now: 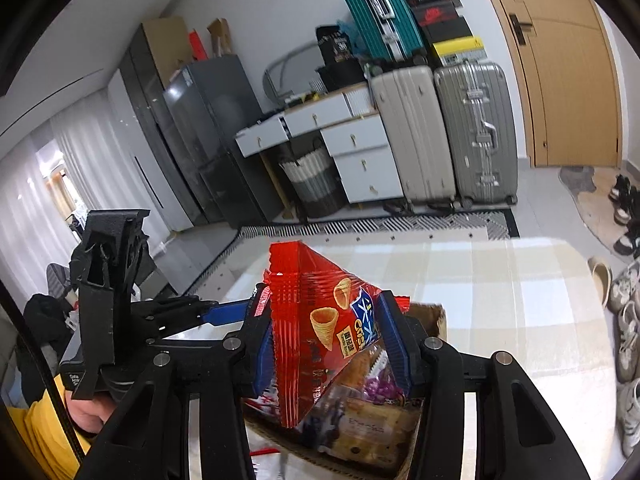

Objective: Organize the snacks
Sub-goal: 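Lower both red bags into the SF box and open both tools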

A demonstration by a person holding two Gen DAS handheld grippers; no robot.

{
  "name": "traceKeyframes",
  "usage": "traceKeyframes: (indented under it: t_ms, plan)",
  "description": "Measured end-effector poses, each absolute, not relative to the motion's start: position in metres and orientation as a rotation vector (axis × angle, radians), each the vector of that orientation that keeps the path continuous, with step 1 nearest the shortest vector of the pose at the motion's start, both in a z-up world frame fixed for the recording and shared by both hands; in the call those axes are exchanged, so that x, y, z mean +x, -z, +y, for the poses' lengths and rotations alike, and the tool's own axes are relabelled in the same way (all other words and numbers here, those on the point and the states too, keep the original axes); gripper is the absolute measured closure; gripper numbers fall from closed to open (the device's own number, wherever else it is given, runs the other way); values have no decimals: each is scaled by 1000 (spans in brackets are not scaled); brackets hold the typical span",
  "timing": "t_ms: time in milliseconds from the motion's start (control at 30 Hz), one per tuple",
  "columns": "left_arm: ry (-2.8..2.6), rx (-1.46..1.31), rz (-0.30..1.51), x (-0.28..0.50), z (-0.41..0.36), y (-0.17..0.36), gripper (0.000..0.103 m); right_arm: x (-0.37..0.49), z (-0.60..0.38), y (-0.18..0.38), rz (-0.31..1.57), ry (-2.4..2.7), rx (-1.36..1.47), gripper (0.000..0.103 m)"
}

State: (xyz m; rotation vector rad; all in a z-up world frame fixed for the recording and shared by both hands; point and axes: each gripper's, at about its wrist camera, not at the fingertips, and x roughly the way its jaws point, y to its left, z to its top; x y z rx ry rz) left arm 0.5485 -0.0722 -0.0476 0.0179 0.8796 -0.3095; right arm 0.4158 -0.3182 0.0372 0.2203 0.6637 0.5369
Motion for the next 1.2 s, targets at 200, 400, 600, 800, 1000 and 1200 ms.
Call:
traceKeyframes:
  t_ms: [200,400,600,800,1000,1200]
  plan:
    - [295,10,923,579,-80,86,62,435,-318,-5,727,-520,233,56]
    - [283,-31,922,588,-72,108,62,440,-316,14,759,-510,233,56]
    - [279,-42,910,584,-71,116,61,441,-314,22,779,-496,225,56]
    - [308,-52,887,549,-58,108,60,444,-308,27,799,-497,217,56]
    - [301,-62,864,520,-51,87,60,444,-297,28,828,-499,187,56]
    - [324,-59,809,477,-45,55,47,439,-291,20,830,-467,142,53]
